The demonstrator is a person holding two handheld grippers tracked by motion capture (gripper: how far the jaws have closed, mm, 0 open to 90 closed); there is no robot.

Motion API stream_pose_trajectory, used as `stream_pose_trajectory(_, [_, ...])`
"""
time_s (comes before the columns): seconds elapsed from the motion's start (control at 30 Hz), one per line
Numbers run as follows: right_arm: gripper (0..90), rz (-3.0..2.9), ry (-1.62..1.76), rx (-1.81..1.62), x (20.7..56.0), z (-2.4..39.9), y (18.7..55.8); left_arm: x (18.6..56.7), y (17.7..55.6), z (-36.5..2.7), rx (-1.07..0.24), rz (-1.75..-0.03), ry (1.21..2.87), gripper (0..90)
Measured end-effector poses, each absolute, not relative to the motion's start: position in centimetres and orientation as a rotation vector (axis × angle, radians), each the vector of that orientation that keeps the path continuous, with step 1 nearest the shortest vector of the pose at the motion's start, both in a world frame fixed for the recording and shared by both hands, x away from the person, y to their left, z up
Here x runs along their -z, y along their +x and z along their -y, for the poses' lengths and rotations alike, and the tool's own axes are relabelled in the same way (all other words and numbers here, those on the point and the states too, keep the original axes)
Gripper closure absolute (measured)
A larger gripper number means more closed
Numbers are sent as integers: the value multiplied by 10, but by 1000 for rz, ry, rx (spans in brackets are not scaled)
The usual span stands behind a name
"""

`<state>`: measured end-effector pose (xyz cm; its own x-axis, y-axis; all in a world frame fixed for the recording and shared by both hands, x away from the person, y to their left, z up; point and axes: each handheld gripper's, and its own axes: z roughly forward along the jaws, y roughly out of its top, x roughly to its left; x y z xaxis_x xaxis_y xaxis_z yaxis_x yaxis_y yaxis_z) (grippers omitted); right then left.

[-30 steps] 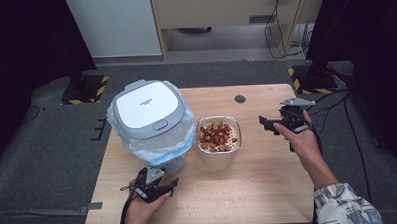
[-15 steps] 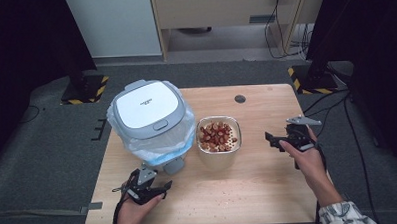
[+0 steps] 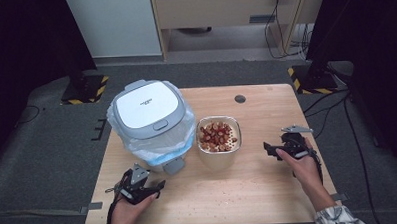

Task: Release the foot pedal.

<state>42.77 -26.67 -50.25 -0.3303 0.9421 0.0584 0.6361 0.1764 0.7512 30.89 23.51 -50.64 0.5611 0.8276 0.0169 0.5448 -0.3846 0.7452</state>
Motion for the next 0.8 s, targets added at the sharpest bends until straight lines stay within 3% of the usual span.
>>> stream_pose_trajectory(0.53, [53,-2037,1556,-883,535,239,446,509,310,-236,-523,-1103,2099,260])
stream_pose_trajectory(0.8, [8,-2056,1501,-846,540,221,442,509,310,-235,-523,-1102,2105,260])
